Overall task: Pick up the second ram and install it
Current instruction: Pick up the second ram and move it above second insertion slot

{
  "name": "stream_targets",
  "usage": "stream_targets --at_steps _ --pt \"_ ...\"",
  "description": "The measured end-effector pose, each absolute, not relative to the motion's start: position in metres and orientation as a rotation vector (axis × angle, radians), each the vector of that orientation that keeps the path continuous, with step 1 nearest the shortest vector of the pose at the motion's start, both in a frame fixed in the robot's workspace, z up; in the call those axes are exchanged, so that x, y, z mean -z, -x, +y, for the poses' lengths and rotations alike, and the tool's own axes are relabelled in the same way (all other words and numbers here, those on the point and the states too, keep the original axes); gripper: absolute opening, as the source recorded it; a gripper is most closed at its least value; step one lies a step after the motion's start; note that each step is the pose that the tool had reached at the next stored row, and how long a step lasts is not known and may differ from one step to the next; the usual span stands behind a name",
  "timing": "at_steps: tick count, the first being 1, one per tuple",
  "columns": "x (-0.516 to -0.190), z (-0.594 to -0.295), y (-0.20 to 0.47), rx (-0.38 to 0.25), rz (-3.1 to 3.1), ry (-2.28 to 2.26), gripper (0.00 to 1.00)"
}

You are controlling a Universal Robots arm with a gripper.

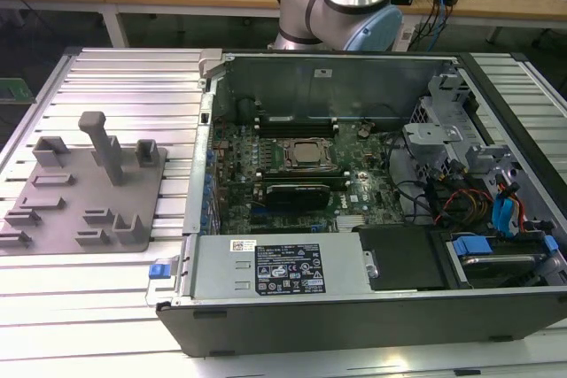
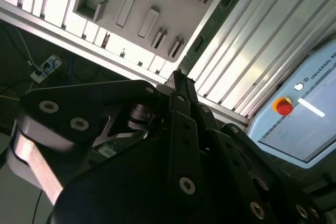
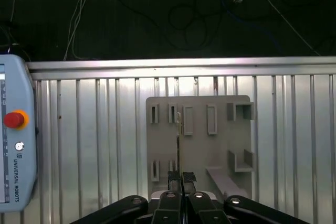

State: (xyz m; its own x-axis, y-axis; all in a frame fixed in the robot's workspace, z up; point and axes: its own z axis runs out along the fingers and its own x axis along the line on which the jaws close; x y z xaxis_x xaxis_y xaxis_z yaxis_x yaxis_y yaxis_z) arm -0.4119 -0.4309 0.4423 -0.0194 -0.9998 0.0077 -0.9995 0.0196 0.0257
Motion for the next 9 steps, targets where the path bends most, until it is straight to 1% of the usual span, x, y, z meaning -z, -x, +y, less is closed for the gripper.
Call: stream_targets --at_steps 9 --pt "-0.443 -0.431 0.401 0.02 -2.226 -2.183 0.09"
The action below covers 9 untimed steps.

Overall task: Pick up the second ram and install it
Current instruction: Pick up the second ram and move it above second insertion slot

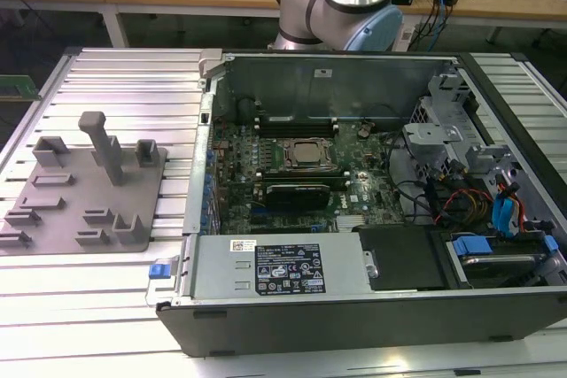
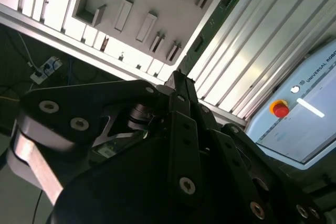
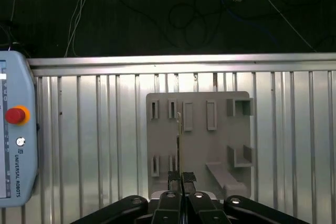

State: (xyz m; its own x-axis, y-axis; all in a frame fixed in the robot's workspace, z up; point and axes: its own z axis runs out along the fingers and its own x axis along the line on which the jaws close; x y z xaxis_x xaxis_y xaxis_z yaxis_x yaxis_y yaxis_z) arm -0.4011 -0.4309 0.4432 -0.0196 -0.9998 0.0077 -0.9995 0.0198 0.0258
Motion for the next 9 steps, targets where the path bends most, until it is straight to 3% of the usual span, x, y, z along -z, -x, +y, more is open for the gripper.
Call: stream_targets --at_steps 9 --pt "-0.443 -0.431 0.352 0.025 -2.224 -2.181 0.09"
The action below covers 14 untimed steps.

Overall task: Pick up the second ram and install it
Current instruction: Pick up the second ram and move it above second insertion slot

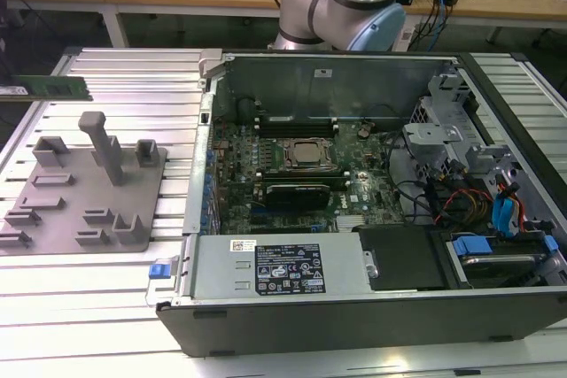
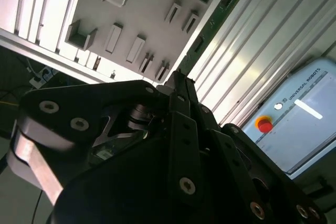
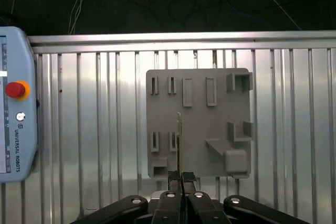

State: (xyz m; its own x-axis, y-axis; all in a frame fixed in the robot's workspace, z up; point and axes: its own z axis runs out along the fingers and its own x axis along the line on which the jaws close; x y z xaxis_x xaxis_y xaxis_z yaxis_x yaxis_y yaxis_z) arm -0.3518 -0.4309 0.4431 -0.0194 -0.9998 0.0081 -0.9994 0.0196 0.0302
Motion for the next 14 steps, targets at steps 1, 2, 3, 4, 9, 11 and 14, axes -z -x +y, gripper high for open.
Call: stream_targets --at_steps 1,2,3,4,9,11,14 --pt "-0.443 -0.431 0.349 0.025 -2.224 -2.18 0.09" --pt "-0.443 -0.431 0.346 0.025 -2.223 -2.18 0.09" --pt "-0.443 -0.431 0.342 0.026 -2.223 -2.18 0.09" --pt "-0.443 -0.431 0.338 0.026 -2.223 -2.18 0.09" --pt "-0.443 -0.431 0.317 0.029 -2.222 -2.179 0.09" --pt "-0.443 -0.431 0.309 0.03 -2.221 -2.178 0.09" --pt "-0.443 -0.431 0.293 0.031 -2.221 -2.177 0.09"
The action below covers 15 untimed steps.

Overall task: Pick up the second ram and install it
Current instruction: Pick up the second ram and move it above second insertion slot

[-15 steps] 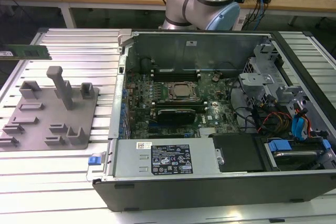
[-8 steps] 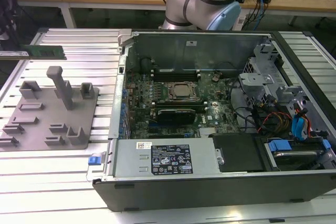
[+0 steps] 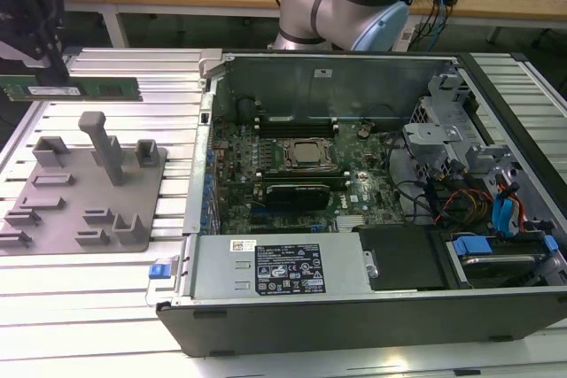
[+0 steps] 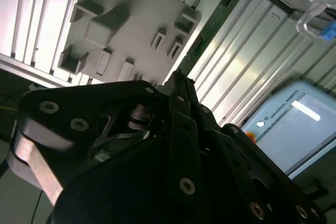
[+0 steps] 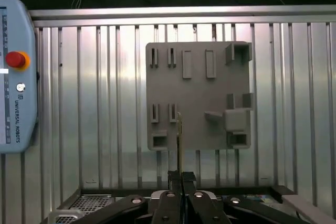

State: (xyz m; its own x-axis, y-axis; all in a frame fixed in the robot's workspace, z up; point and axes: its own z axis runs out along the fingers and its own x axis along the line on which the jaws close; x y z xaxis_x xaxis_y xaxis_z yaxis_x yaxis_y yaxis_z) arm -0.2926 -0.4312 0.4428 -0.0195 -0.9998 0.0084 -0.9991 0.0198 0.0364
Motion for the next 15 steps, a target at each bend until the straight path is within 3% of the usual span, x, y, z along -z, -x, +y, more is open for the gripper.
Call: stream_targets --at_steps 15 --pt "-0.441 -0.431 0.205 0.037 -2.218 -2.175 0.09"
